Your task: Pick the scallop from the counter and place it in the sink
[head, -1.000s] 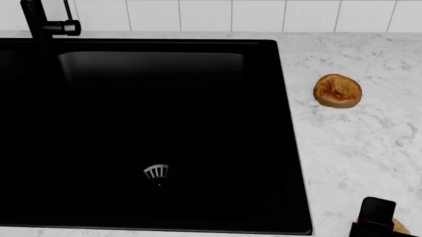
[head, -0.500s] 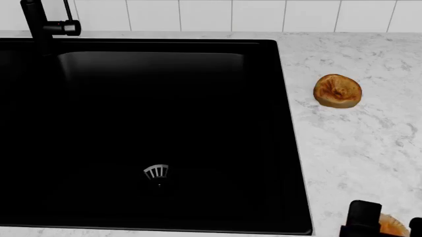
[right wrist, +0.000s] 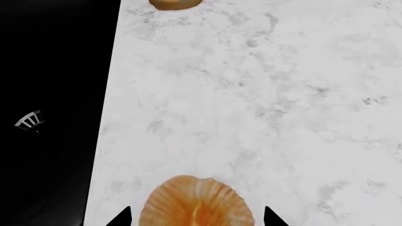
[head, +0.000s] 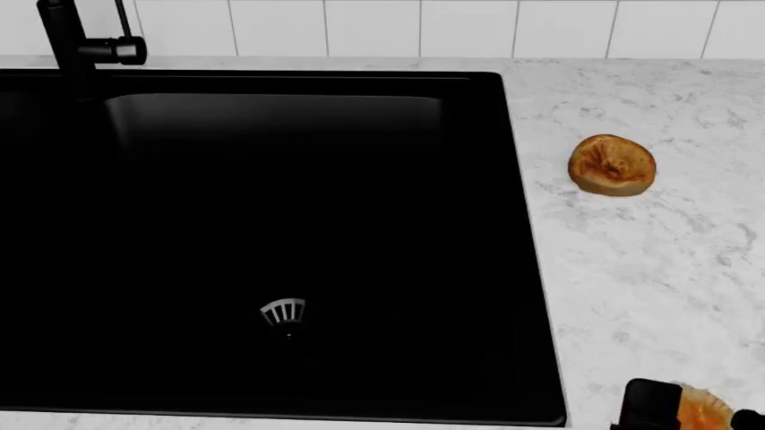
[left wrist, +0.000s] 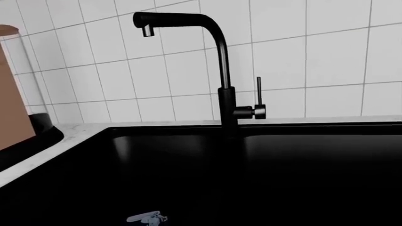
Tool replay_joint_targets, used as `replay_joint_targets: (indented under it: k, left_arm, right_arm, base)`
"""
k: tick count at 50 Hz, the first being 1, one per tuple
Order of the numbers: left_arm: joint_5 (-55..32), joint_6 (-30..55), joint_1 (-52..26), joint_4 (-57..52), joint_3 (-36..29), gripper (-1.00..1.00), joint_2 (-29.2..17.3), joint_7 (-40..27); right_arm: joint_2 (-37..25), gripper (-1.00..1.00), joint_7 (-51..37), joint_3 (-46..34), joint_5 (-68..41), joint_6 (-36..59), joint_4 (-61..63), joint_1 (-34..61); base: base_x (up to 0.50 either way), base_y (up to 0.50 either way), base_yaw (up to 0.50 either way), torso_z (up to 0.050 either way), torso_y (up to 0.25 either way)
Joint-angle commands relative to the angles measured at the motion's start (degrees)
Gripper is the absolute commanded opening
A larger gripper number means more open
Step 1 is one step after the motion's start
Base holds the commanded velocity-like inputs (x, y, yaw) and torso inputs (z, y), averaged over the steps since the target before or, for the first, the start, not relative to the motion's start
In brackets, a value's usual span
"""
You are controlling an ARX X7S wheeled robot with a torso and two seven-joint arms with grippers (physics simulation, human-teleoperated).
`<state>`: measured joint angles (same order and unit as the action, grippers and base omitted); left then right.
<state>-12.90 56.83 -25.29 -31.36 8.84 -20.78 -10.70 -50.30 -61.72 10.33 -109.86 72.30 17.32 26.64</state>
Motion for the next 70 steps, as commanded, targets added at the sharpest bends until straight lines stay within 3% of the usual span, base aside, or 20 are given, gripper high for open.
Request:
replay_joint_targets:
  k: [1, 26, 27, 36, 59, 70]
  left_arm:
    - [-0.1, 0.0, 0.2, -0.1, -0.2, 1.0, 0.0, -0.2]
    - [-0.1, -0.3, 0.3, 0.7, -1.1, 1.0, -0.2, -0.7]
    - [-0.1, -0.3, 0.3, 0.7, -1.1, 1.0, -0.2, -0.7]
    - [-0.3, 0.0, 0.4, 0.2, -0.9, 1.0, -0.4, -0.8]
    - [-0.7, 0.7, -0.9, 0.2, -1.6, 1.0, -0.8, -1.0]
    - [-0.8, 0.3, -0.9, 0.5, -1.8, 1.0, -0.8, -1.0]
  right_arm:
    - [0.7, 1.0, 2.3, 0.7, 2.2, -0.3, 0.1, -1.9]
    - [3.0, 1.0, 8.8, 1.3, 9.6, -1.3, -0.5, -6.7]
    - [2.8, -1.0, 8.6, 0.9, 10.5, -1.2, -0.3, -6.4]
    - [2.0, -1.0, 11.5, -0.4, 15.4, -0.8, 2.6, -5.2]
    - [-1.1, -1.0, 8.7, -4.6, 9.5, 0.2, 5.4, 11.0]
    - [5.0, -1.0, 13.2, -13.8, 14.5, 2.5, 0.5, 23.2]
  base:
    - [0.0, 0.0, 0.0, 0.0, 0.0]
    - [0.0, 0.0, 0.0, 0.0, 0.0]
    - [0.01, 0.0, 0.0, 0.0, 0.0]
    - [0.0, 0.0, 0.0, 0.0, 0.0]
    - [0.0, 0.0, 0.0, -0.001, 0.0]
    - [0.0, 0.0, 0.0, 0.0, 0.0]
